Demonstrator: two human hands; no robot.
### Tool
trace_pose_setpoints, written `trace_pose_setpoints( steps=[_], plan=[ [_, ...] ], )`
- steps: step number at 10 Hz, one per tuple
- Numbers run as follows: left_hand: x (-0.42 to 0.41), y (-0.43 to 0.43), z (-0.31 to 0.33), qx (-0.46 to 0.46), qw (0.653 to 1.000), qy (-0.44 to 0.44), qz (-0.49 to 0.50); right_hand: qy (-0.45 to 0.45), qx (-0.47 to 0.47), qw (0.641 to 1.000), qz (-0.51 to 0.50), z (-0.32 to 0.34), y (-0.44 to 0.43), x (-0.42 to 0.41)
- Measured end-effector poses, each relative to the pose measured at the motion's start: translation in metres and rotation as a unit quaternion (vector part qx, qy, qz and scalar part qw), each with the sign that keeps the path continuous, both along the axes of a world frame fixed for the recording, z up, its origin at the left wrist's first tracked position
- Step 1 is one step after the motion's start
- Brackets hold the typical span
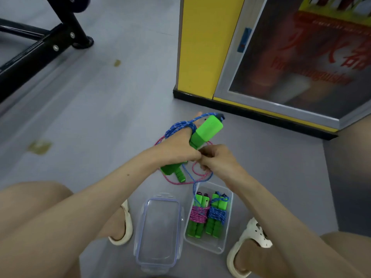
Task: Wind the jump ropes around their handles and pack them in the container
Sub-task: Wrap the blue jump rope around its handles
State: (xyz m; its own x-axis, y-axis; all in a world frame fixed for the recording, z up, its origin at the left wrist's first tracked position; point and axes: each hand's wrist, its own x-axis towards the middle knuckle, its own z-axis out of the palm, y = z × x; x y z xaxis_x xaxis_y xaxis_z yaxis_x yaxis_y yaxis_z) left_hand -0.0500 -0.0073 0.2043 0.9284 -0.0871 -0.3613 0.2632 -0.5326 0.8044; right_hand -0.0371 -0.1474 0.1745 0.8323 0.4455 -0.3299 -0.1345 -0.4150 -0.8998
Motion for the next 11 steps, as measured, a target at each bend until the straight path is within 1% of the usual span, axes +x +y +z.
trace_pose_setpoints(
  steps=[1,2,3,4,5,6,7,8,9,10,11],
  plan=[
    [-0.001,0.005,-0.004,0.011,0.999,0.013,-0.028,-0.01,0.037,0.999,-0.021,0.009,-0.006,0.005],
    [0.001,0.007,-0.003,-0.004,0.999,0.037,-0.007,-0.027,0.053,0.998,-0.025,0.015,-0.008,0.007],
    [0.001,0.006,0.001,-0.077,0.992,0.098,0.002,-0.048,0.048,0.997,-0.043,0.016,-0.01,0.009],
    [-0.002,0.006,0.009,-0.234,0.955,0.18,-0.018,-0.042,0.075,0.994,-0.062,0.018,-0.014,0.012],
    [-0.001,0.011,0.014,-0.386,0.888,0.239,-0.073,-0.003,0.123,0.989,-0.083,0.017,-0.015,0.013],
    [-0.001,0.009,0.009,-0.494,0.819,0.26,-0.129,0.076,0.214,0.967,-0.116,0.017,-0.018,0.015],
    [-0.005,-0.005,0.008,-0.539,0.8,0.234,-0.12,0.167,0.273,0.942,-0.103,0.014,-0.019,0.01],
    [-0.006,-0.016,0.007,-0.616,0.755,0.212,-0.076,0.17,0.27,0.944,-0.078,0.004,-0.012,-0.002],
    [-0.004,-0.027,0.005,-0.667,0.723,0.177,-0.017,0.211,0.292,0.919,-0.16,-0.002,-0.003,-0.001],
    [-0.001,-0.032,0.004,-0.639,0.756,0.135,0.03,0.182,0.24,0.941,-0.156,-0.006,-0.004,0.001],
    [0.001,-0.032,0.008,-0.589,0.798,0.095,0.082,0.172,0.169,0.961,-0.135,-0.01,-0.007,-0.002]
  ],
)
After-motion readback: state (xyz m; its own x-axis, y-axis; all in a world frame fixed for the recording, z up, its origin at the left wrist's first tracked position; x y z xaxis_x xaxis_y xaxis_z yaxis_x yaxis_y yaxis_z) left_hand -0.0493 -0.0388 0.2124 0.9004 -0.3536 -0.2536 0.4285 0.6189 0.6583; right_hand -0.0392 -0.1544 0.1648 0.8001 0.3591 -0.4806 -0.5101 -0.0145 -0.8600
